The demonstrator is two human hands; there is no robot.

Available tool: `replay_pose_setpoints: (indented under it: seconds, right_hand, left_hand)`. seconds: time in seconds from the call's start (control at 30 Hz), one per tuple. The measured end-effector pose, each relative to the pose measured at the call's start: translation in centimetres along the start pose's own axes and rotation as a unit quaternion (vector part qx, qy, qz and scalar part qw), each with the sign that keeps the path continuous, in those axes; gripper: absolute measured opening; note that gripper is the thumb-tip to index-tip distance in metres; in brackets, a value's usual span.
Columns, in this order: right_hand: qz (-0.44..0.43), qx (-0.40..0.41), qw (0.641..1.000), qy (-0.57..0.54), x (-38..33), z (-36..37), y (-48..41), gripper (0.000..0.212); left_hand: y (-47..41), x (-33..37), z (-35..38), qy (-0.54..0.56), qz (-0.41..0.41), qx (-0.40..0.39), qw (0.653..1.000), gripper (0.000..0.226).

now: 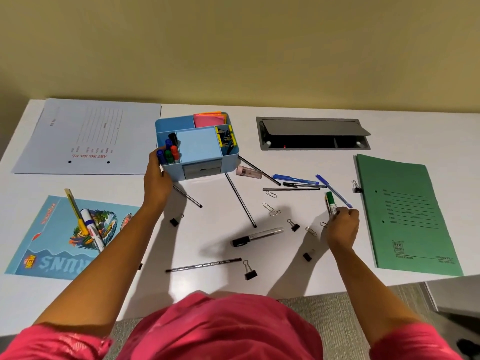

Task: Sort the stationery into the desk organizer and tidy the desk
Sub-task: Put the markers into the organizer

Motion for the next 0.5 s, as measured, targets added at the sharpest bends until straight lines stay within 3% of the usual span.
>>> replay_pose_setpoints:
  seconds: [0.23,0.37,0.5]
  right_hand:
    - [-0.033,-0.026,0.999,0.024,-2.4,1.1,0.2,0.019]
    - [-0.08,-0.015,0.992,-0.097,-6.5,1.7,1.5,0.023]
    - [-0.154,-0.074,0.956,-0.238,-13.5,3.7,5.1,0.035]
  left_hand:
    - [-0.3,-0.4,-0.4,0.002,0.008,-0.009,1.0,0.054]
    - [-0.8,-0.6,-0.8,0.016,0.022,-0.008,1.0,0.054]
    - [-0.8,-0.4,-1.1,0.042,0.019,0.005,0.999,0.053]
Point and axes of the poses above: each hand's wrist, its own y-axis away from the middle knuckle, its own z-axis out of the palm, x = y × z, the point moved 8 cm from there along -y, towards the middle knuckle, and after that the axes turned 15 degrees about -y, right-handed, at the moved point
